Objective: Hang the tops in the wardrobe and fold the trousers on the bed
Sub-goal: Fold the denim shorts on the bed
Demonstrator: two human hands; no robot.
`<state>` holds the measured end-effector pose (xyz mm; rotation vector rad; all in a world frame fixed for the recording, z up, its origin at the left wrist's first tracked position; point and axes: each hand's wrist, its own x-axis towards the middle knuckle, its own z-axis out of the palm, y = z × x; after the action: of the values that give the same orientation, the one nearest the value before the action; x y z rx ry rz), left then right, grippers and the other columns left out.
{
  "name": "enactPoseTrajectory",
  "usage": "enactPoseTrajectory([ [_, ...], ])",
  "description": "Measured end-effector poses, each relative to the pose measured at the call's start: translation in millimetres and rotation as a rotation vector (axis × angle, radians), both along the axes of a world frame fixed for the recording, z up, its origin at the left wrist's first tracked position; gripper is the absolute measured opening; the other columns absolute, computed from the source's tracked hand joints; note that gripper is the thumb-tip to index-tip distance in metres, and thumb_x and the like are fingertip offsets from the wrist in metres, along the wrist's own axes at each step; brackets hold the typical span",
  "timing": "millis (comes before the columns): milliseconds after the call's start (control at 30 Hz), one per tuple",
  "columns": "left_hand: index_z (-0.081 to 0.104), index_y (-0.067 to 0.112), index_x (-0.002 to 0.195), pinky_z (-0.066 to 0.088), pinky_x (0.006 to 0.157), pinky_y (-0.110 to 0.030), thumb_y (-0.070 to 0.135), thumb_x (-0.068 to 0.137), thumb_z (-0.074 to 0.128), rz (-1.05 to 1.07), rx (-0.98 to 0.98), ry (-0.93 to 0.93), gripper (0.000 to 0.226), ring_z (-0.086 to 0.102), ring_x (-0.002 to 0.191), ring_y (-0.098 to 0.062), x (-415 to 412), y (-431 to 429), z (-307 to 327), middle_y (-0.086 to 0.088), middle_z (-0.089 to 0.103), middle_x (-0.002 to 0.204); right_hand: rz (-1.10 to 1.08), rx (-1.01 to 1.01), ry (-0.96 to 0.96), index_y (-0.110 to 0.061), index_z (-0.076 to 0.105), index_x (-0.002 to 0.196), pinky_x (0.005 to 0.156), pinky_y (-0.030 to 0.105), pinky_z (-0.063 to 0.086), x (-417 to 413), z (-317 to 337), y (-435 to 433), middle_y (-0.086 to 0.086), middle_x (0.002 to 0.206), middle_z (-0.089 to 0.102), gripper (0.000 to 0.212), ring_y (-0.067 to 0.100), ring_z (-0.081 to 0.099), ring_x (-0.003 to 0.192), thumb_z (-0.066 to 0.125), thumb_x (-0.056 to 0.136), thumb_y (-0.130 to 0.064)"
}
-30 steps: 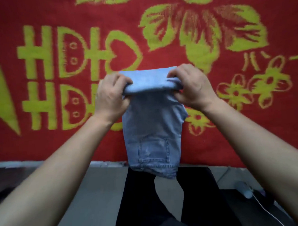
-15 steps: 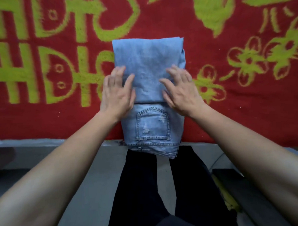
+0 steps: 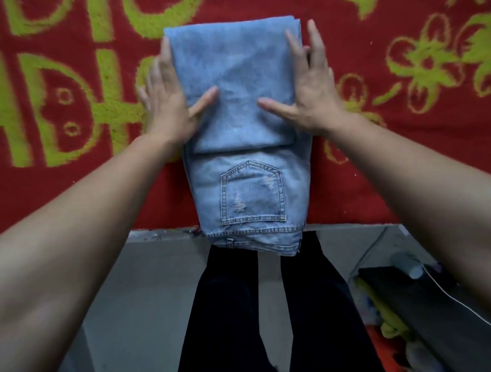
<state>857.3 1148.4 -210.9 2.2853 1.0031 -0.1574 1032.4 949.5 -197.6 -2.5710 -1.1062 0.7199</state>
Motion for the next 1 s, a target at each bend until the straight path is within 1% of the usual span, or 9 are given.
enactPoseTrajectory([
  [133, 0.038, 0.005, 0.139, 0.050, 0.100, -0.041, 0.033, 0.066, 0.083, 0.477, -0.566, -0.135, 0.090, 0.062, 0.112, -0.019, 32.7, 17.6, 16.8, -0.004, 0.061, 0.121, -0.779, 0.120, 0.501, -0.016, 0.039, 0.144, 0.097, 0.027, 0.048, 12.3, 13.2, 22.3, 0.001, 0.135, 0.053, 0.106, 0.012, 0.056, 0.120, 0.081, 0.062, -0.067],
  [200, 0.055, -0.002, 0.128, 0.055, 0.094, -0.043, 0.013, 0.064, 0.085, 0.508, -0.783, -0.125, 0.073, 0.068, 0.105, -0.023, 35.4, 29.5, 17.0, -0.012, 0.069, 0.116, -0.813, 0.111, 0.788, -0.012, 0.058, 0.126, 0.080, 0.028, 0.059, 20.1, 16.4, 26.7, 0.000, 0.115, 0.070, 0.079, 0.012, 0.071, 0.098, 0.092, 0.062, -0.044],
  [267, 0.066, -0.001, 0.120, 0.056, 0.092, -0.042, 0.002, 0.071, 0.080, 0.478, -0.928, -0.069, 0.051, 0.071, 0.101, -0.025, 34.4, 33.0, 23.2, -0.013, 0.073, 0.110, -0.741, 0.111, 0.906, -0.011, 0.070, 0.109, 0.064, 0.026, 0.059, 24.2, 21.9, 26.8, 0.001, 0.095, 0.077, 0.045, 0.013, 0.075, 0.081, 0.090, 0.069, -0.022],
  [400, 0.070, 0.006, 0.112, 0.058, 0.079, -0.031, 0.001, 0.083, 0.070, 0.373, -1.068, -0.096, 0.030, 0.071, 0.101, -0.021, 55.4, 52.2, 48.9, -0.006, 0.075, 0.106, -0.688, 0.222, 0.977, -0.009, 0.073, 0.100, 0.060, 0.024, 0.057, 51.9, 46.1, 38.8, 0.004, 0.089, 0.078, 0.025, 0.017, 0.075, 0.079, 0.082, 0.077, -0.012],
  [500, 0.068, 0.009, 0.110, 0.057, 0.077, -0.029, 0.003, 0.085, 0.067, 0.311, -1.013, -0.224, 0.026, 0.072, 0.097, -0.018, 101.2, 77.9, 72.1, -0.004, 0.076, 0.104, -0.653, 0.390, 0.895, -0.003, 0.070, 0.109, 0.083, 0.036, 0.060, 93.8, 63.3, 60.2, 0.009, 0.102, 0.076, 0.033, 0.024, 0.074, 0.094, 0.080, 0.079, -0.014],
  [633, 0.060, 0.008, 0.129, 0.059, 0.080, -0.032, 0.003, 0.086, 0.067, 0.306, -0.812, -0.282, 0.044, 0.071, 0.097, -0.015, 152.7, 95.5, 95.4, -0.006, 0.069, 0.121, -0.559, 0.350, 0.581, -0.007, 0.066, 0.121, 0.084, 0.030, 0.059, 139.0, 81.6, 86.6, 0.003, 0.113, 0.073, 0.045, 0.014, 0.072, 0.099, 0.079, 0.079, -0.018],
  [733, 0.059, 0.011, 0.127, 0.059, 0.085, -0.034, 0.000, 0.082, 0.068, 0.285, -0.684, -0.292, 0.047, 0.070, 0.101, -0.018, 159.8, 93.2, 102.8, -0.003, 0.070, 0.117, -0.512, 0.334, 0.526, -0.008, 0.067, 0.111, 0.084, 0.028, 0.059, 148.9, 84.0, 87.1, 0.003, 0.109, 0.072, 0.032, 0.010, 0.071, 0.094, 0.077, 0.081, -0.010],
  [900, 0.065, 0.010, 0.111, 0.056, 0.087, -0.029, 0.000, 0.072, 0.077, 0.178, -0.518, -0.463, 0.042, 0.066, 0.098, -0.011, 97.7, 68.5, 113.5, -0.006, 0.068, 0.109, -0.320, 0.404, 0.301, 0.004, 0.067, 0.103, 0.079, 0.039, 0.056, 114.1, 99.0, 41.5, 0.008, 0.101, 0.067, 0.037, 0.010, 0.059, 0.090, 0.080, 0.075, -0.016],
  [1000, 0.071, 0.009, 0.105, 0.046, 0.091, -0.026, 0.006, 0.071, 0.078, -0.054, -0.215, -0.381, 0.035, 0.062, 0.103, -0.026, 24.8, 32.6, 101.7, -0.009, 0.064, 0.105, -0.128, 0.342, 0.050, -0.006, 0.072, 0.096, 0.078, 0.037, 0.048, 63.3, 100.2, -11.1, 0.012, 0.096, 0.062, 0.022, 0.018, 0.057, 0.091, 0.073, 0.075, -0.013],
])
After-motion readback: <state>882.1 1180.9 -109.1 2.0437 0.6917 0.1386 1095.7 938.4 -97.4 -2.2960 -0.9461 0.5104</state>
